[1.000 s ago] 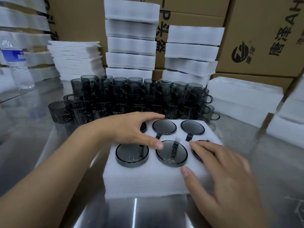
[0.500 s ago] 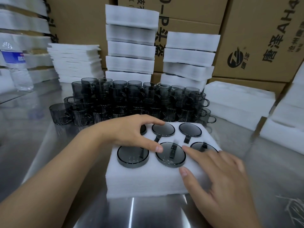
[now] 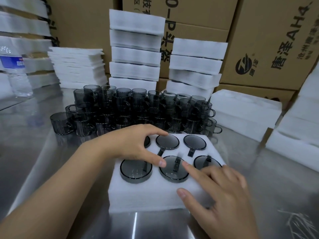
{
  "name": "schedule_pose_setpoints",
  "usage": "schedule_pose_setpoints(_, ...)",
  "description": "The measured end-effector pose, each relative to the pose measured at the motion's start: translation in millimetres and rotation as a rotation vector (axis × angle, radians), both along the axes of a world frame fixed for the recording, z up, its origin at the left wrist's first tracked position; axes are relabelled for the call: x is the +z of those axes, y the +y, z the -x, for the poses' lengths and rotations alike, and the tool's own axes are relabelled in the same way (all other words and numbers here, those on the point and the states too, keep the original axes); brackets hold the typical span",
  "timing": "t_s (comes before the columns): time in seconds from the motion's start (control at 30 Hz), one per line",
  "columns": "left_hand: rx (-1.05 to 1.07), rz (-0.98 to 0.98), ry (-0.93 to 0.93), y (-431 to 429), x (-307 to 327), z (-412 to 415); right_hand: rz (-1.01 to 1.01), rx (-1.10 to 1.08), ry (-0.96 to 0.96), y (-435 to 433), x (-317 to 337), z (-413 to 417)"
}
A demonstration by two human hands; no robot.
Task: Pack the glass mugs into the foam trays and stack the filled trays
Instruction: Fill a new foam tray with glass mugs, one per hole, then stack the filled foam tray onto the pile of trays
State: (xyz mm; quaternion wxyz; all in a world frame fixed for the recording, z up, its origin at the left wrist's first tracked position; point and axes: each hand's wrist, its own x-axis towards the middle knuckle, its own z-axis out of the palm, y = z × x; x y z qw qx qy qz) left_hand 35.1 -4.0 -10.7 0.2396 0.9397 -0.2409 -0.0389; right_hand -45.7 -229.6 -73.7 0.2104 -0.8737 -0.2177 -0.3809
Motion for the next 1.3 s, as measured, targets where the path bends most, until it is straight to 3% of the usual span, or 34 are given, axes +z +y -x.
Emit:
schedule_pose_setpoints(0.2,0.043,-0.107,-0.303,0,29,44,0.208,0.094,-0.012,-28,5,-3)
schedule_pose_setpoints(0.27,0.078,-0.226,-0.379,3,31,72,0.275,0.081,-0.019,-42,13,-6)
schedule_pose_setpoints(0.33,0.135,-0.376,-0.296,0,24,98,0.338,0.083,0.010,-49,24,-9)
schedule_pose_setpoints(0.43,0.148,-0.448,-0.171,-18,6,112,0.406,0.072,-0.018,-49,34,-11)
schedule_pose_setpoints(0.53,0.060,-0.461,-0.346,-19,19,112,0.397,0.090,0.006,-54,43,-5)
schedule_pose_setpoints(0.67,0.123,-0.496,-0.327,-7,59,109,0.233,0.111,-0.069,-75,83,-9)
schedule_pose_setpoints(0.83,0.055,-0.179,-0.656,-28,148,11,0.053,-0.015,-0.083,-92,179,-79)
schedule_pose_setpoints(1.0,0.201,-0.498,-0.937,-55,223,-157,-0.014,-0.260,-0.093,-86,262,-226)
schedule_pose_setpoints(1.13,0.287,-0.523,-0.922,-64,254,-255,-0.023,-0.296,0.027,-82,299,-326)
schedule_pose_setpoints(1.3,0.447,-0.470,-0.879,-74,247,-333,-0.057,-0.274,0.091,-71,304,-409)
